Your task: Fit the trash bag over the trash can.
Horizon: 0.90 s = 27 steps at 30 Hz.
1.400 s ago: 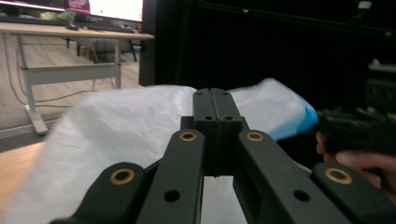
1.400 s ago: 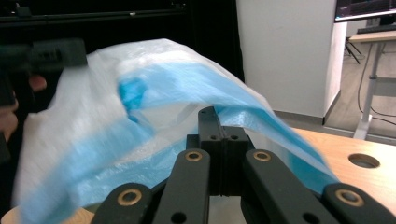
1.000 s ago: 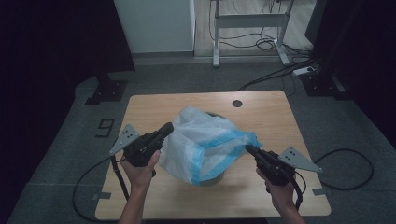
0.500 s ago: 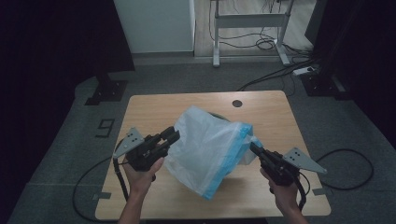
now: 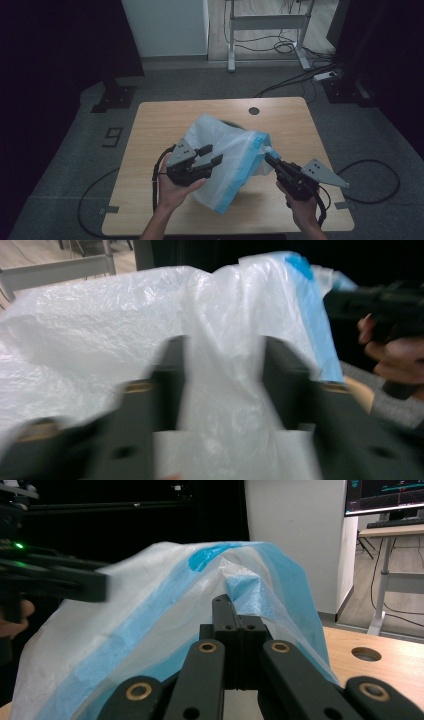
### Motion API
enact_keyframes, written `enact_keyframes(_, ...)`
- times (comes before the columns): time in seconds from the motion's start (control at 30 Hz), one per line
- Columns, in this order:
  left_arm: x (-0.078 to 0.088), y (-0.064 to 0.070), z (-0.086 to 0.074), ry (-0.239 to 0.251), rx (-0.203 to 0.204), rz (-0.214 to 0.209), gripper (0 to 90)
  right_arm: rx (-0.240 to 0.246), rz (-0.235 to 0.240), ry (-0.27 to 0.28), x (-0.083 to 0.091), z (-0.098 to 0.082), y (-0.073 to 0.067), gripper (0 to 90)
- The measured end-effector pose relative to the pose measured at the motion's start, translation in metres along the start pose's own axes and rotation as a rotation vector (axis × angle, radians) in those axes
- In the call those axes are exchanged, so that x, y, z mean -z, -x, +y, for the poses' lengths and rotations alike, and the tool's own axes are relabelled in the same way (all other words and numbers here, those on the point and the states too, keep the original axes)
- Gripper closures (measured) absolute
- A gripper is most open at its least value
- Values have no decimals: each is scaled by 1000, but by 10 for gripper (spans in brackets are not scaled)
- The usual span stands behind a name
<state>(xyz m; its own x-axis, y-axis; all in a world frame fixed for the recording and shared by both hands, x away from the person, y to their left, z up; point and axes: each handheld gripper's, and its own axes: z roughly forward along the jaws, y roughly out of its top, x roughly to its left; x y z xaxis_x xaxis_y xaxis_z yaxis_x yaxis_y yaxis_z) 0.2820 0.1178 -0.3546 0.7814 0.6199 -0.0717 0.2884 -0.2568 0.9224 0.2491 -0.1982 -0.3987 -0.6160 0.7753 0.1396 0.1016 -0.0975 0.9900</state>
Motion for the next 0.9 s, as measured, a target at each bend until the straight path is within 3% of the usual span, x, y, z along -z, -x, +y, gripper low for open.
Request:
enact_keyframes(0.07,-1,-2,0,8,16,-21,832,-1,-1,0,0,1,0,892)
enact_keyframes(0.13,0,-5,0,33,27,1,889,-1,-1,-2,0,0,1,892)
enact_keyframes(0.33,10,-24,4,127,96,38,900,-4,-13,-18,-1,-3,9,892)
enact_keyframes(0.43,16,-32,10,169,112,58,900,-3,-32,-32,-4,-3,17,892)
enact_keyframes(0.53,18,-41,20,206,115,67,900,23,-61,-79,-11,-2,27,892)
enact_keyframes(0.7,8,-57,27,231,150,63,900,49,-120,-113,-20,12,50,892)
enact_keyframes(0.9,13,-70,30,289,171,67,900,23,-175,-82,-30,33,71,892)
